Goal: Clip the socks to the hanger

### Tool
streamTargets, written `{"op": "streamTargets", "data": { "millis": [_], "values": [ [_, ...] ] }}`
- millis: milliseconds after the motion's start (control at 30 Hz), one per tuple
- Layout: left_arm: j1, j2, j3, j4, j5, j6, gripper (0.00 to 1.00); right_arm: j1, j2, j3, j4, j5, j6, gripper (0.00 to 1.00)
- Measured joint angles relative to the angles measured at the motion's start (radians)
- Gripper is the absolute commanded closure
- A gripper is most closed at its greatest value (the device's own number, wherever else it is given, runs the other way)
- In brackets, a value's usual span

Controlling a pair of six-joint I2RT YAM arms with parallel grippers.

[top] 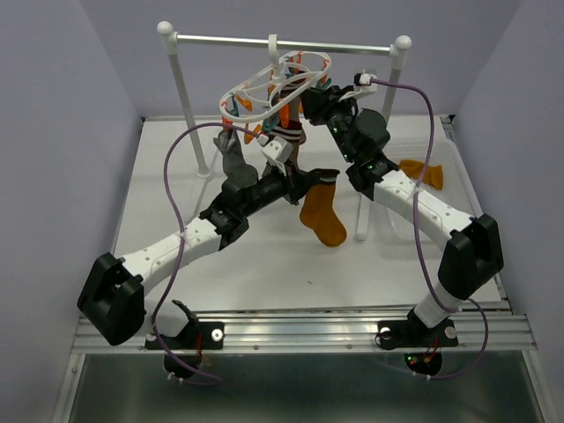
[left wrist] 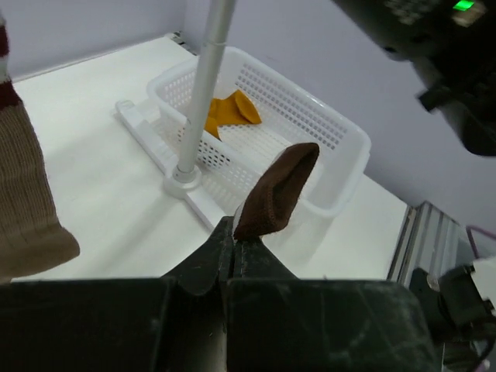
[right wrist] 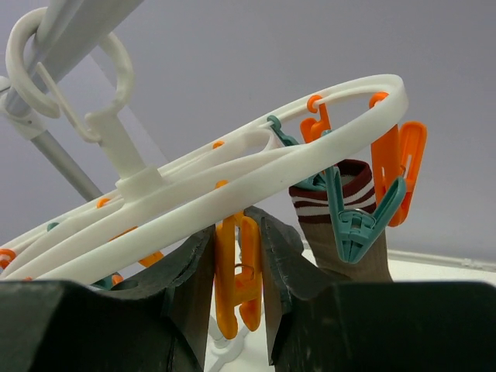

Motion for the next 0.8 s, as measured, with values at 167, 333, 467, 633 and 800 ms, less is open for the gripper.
{"op": "streamTargets", "data": {
  "millis": [167,333,467,633,800],
  "values": [
    [-0.014,0.104,0.042,0.063,-0.179,-0.110,1.00,0.000,-0.027,-0.004,-0.020,0.002,0.020,0.99],
    [-0.014,0.121,0.051,0.127,-0.332,-0.162,1.00,0.000,-0.058,-0.018,-0.031,0.002,0.028,0.99],
    [-0.013,0.121,0.083,0.166,-0.403,-0.165,1.00,0.000,-0.082,-0.040,-0.035,-0.003,0.029,0.99],
    [0.001,0.120,0.101,0.177,-0.436,-0.159,1.00,0.000,-0.090,-0.063,-0.030,-0.044,0.024,0.99],
    [0.065,0.119,0.116,0.122,-0.401,-0.184,1.00,0.000,-0.090,-0.078,-0.021,-0.094,0.012,0.99]
  ]
}}
